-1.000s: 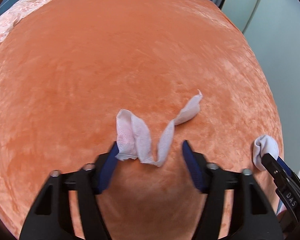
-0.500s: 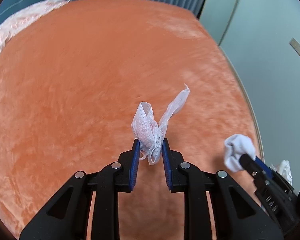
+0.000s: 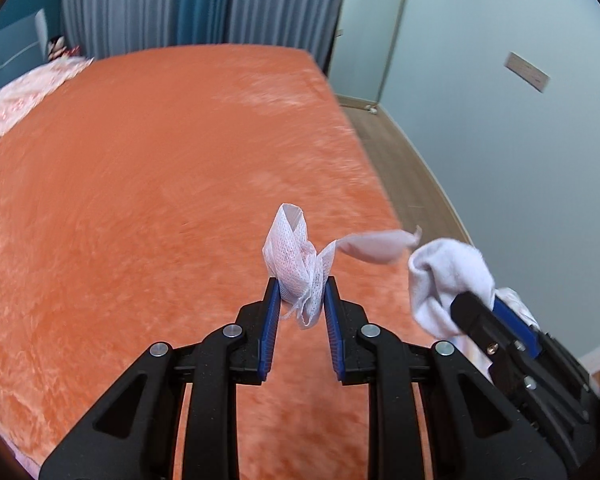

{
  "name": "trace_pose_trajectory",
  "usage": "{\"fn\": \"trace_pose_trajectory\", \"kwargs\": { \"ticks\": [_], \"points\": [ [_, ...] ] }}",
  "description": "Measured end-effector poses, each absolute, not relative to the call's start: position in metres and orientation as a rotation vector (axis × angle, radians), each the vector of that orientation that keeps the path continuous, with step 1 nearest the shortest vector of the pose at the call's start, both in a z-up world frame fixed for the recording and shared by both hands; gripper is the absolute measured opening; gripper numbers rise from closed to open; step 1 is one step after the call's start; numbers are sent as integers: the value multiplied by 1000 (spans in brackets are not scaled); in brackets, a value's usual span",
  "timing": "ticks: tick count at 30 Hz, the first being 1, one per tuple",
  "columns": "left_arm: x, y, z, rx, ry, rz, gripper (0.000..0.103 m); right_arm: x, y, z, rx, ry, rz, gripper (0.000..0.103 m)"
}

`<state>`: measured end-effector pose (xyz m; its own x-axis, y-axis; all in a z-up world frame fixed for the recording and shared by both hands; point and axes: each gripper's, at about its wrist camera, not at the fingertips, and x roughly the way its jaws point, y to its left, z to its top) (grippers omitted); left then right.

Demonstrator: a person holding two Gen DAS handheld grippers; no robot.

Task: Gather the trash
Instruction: 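Lift both items and carry them over the wastebasket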

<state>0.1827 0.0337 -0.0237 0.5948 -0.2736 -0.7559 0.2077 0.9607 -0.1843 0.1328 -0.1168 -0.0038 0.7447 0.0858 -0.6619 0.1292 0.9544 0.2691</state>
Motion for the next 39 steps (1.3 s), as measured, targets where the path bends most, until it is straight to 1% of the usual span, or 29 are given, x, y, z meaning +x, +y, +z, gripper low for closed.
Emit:
{"fn": "trace_pose_trajectory", "kwargs": {
  "ticks": [9,19,27,35,37,39],
  "points": [
    [131,-41,23,3,795,-397,21,66,-188,40,366,602,-124,28],
    [82,-124,47,104,737,-557,22,2,-264,49,445,534,-264,28],
    [61,-171,43,153,745,-681,22,-26,-302,40,497,515,-351,29],
    [63,-202,25,162,800,-737,22,-39,-318,24,530,531,-402,29],
    [65,-206,22,165,807,-743,24,-39,-317,20,533,536,-409,30],
    [63,-212,20,168,810,-747,25,-39,-319,17,538,543,-412,33]
  ]
}}
